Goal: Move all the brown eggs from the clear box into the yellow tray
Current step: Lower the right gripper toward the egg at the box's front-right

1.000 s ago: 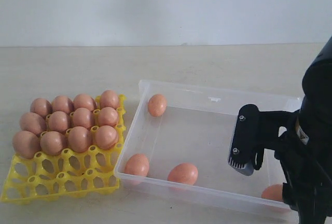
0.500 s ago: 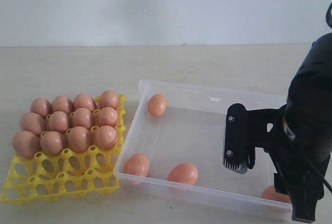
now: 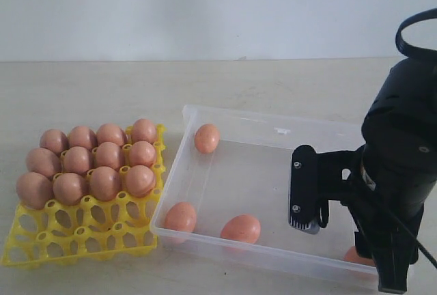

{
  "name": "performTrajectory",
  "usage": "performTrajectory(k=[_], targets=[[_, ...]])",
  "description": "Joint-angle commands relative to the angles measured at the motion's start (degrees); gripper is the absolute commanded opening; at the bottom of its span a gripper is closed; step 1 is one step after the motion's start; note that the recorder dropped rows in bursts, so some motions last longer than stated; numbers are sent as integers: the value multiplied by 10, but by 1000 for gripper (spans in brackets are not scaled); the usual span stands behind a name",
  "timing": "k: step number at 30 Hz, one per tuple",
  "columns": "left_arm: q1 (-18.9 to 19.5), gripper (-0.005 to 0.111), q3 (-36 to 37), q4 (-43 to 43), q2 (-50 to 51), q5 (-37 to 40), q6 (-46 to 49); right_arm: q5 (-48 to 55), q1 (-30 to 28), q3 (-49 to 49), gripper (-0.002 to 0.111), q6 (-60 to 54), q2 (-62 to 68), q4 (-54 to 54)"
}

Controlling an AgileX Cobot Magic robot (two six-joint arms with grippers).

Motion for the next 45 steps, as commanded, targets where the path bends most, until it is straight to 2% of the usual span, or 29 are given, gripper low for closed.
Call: performTrajectory(k=[1,45], targets=[[1,22,2,-1,-1,-1,-1,-2,-1,2,62,-2,0,-2],[1,22,2,-1,-1,-1,-1,-36,-1,2,62,9,113,-2]])
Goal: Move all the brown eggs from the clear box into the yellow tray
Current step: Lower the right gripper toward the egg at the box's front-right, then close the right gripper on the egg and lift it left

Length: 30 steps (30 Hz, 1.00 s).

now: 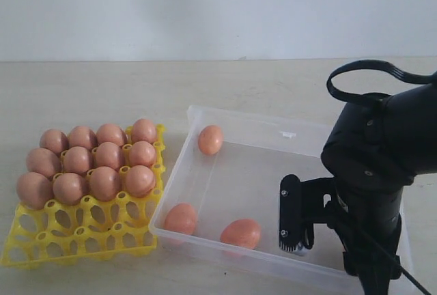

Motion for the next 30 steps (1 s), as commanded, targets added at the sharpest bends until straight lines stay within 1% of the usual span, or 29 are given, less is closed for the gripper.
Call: performTrajectory(k=[1,5,7,9,12,13,14,19,25,28,30], targets=[[1,22,2,-1,-1,-1,-1,-6,-1,2,62,3,4,9],[1,22,2,-1,-1,-1,-1,-7,-8,2,62,5,4,9],[1,22,2,-1,-1,-1,-1,-8,-15,2,57,6,4,9],[1,22,2,-1,-1,-1,-1,-5,-23,2,42,6,4,9],[1,22,2,-1,-1,-1,-1,-4,-25,2,7,6,4,9],[1,22,2,-1,-1,-1,-1,-4,-25,2,-1,6,4,9],[1,22,2,-1,-1,-1,-1,-5,-25,2,0,8,4,9],[1,22,2,-1,-1,-1,-1,-6,-25,0,0,16,3,4],[1,22,2,-1,-1,-1,-1,-10,-25,-36,0,58,-37,0],[1,22,2,-1,-1,-1,-1,-39,-25,-52,0,87,-72,-1],[1,22,2,-1,-1,-1,-1,-80,-23,-56,0,115,-98,1]])
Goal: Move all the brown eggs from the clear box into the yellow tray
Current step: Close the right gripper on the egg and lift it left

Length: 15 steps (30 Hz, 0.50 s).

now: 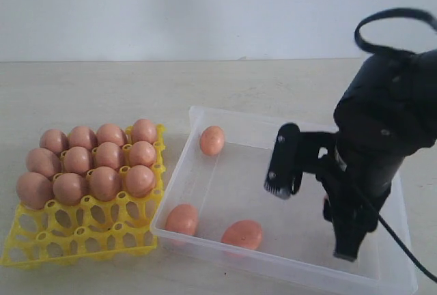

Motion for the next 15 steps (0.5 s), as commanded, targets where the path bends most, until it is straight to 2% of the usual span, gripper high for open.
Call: performTrajectory(k=[1,8,15], targets=[[1,22,2,-1,-1,-1,-1,-77,-3,-12,0,60,-58,-3],[1,22,2,-1,-1,-1,-1,-249,25,-12,0,118,-117,42],[1,22,2,-1,-1,-1,-1,-423,84,-12,0,128,-100,112]])
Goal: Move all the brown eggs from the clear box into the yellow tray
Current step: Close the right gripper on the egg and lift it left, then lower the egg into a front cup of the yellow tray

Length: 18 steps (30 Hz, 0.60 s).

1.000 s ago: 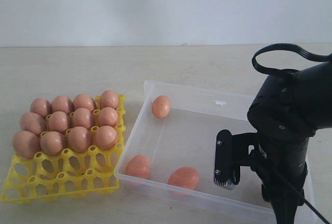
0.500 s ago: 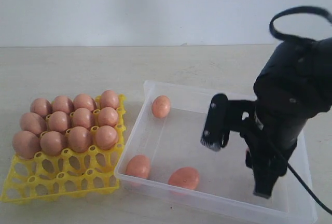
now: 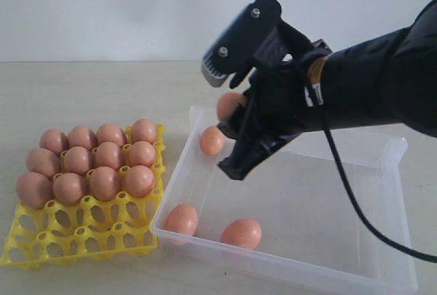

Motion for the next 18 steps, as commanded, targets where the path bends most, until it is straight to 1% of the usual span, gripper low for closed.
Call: performTrajectory(k=[1,5,14,15,18], targets=[[1,22,2,-1,-1,-1,-1,-113,37,-3,0,7,17,42],[1,22,2,-1,-1,-1,-1,-201,72,-3,0,13,52,71],[1,22,2,-1,-1,-1,-1,-406,123,-3,0,69,158,75],[1,22,2,-1,-1,-1,-1,-420,126,-5,0,73,170,75],[1,22,2,-1,-1,-1,-1,-421,137,-20,0,85,203,70]])
